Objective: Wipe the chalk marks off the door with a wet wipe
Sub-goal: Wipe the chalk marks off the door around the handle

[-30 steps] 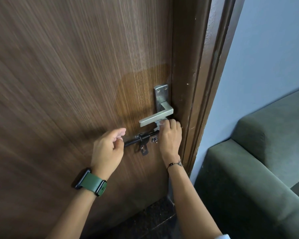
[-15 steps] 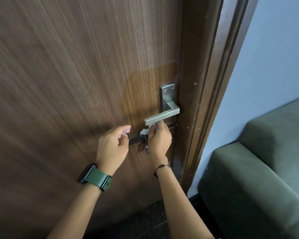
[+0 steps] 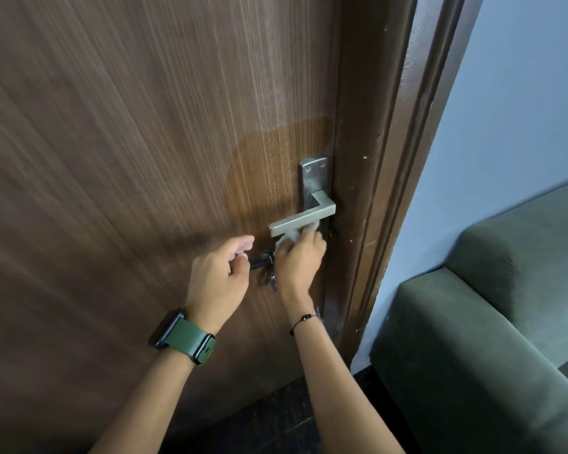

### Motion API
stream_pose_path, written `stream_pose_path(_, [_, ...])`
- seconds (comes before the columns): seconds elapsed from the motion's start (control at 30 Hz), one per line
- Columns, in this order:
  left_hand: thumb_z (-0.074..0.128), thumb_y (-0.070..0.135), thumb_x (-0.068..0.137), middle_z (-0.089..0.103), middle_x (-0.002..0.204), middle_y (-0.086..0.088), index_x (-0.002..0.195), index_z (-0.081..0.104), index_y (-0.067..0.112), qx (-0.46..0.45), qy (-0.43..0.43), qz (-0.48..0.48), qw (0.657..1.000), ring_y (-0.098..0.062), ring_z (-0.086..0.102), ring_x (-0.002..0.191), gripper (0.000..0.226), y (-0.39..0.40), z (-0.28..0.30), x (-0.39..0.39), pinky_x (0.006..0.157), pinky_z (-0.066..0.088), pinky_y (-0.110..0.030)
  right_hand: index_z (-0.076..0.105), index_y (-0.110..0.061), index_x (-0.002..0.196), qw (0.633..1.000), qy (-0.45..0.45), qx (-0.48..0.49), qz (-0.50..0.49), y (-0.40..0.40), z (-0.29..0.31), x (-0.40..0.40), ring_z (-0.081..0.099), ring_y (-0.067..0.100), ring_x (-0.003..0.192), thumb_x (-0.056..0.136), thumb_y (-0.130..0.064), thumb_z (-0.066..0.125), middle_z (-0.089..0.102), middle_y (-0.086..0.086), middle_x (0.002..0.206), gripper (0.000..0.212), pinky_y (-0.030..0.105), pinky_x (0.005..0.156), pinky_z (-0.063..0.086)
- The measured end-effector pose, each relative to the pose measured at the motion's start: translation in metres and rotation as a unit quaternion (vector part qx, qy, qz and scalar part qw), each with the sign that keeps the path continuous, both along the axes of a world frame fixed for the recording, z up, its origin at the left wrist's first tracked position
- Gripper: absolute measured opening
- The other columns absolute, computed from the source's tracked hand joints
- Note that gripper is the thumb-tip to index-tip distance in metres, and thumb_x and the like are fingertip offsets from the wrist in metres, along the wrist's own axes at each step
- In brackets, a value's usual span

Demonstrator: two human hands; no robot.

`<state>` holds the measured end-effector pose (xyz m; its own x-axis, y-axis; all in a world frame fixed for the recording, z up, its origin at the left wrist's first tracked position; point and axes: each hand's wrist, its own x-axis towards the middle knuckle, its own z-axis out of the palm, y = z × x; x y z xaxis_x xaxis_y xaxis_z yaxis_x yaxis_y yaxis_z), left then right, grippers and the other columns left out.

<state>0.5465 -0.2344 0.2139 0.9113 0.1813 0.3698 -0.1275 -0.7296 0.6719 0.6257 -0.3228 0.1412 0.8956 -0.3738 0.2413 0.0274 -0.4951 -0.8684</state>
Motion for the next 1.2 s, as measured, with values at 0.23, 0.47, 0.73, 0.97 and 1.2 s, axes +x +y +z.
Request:
stream_pose_path(0.23, [0.047,-0.004,0.081,0.07,0.106,-0.004,0.106,0.065,0.01,0.002,0.016,-0.007,1.0,-0.007,0.059,0.092,0.033,-0.001,-0.007,0.0,0.081,0.038,-0.009,0.051,0.0,0.125,0.995,-0.018,0.077,0.065,-0.006,-0.007,-0.007,0.05,0.026,0.11,0.089,-0.003,0.05,0.049,0.014,0.122,0.036,0.031,0.093,0.044])
stream_pose_path(0.47, [0.047,-0.004,0.082,0.069,0.107,-0.003,0.108,0.064,0.01,-0.001,0.012,-0.009,1.0,-0.006,0.059,0.094,0.034,0.005,-0.005,0.0,0.077,0.037,0.0,0.06,0.003,0.113,0.994,-0.039,0.09,0.039,0.005,0.001,-0.009,0.052,0.023,0.111,0.088,0.001,0.05,0.049,0.012,0.122,0.027,0.035,0.094,0.046])
stream_pose_path(0.73, [0.048,-0.006,0.081,0.07,0.104,-0.005,0.105,0.065,0.009,-0.014,0.003,0.001,1.0,-0.01,0.061,0.093,0.033,0.01,-0.006,0.0,0.084,0.042,-0.02,0.049,0.001,0.129,0.994,-0.081,0.06,0.035,0.012,-0.006,-0.01,0.047,0.026,0.117,0.087,0.005,0.052,0.046,0.017,0.127,0.042,0.037,0.098,0.044])
stream_pose_path(0.97, [0.049,-0.007,0.081,0.07,0.102,-0.004,0.104,0.066,0.009,-0.016,-0.001,-0.001,1.0,-0.01,0.061,0.091,0.032,0.016,-0.007,0.002,0.08,0.039,-0.011,0.054,-0.003,0.121,0.991,-0.113,0.063,0.019,0.016,0.0,-0.004,0.054,0.023,0.099,0.084,0.004,0.054,0.048,0.01,0.116,0.038,0.028,0.082,0.048])
stream_pose_path(1.2, [0.05,-0.005,0.082,0.07,0.102,-0.003,0.104,0.066,0.01,-0.027,0.001,-0.005,1.0,-0.009,0.061,0.091,0.031,0.006,-0.008,0.004,0.086,0.04,-0.019,0.061,-0.003,0.115,0.971,-0.16,-0.157,0.086,0.001,-0.032,-0.018,0.058,0.029,0.086,0.075,0.004,0.066,0.061,0.018,0.113,0.04,0.039,0.07,0.054])
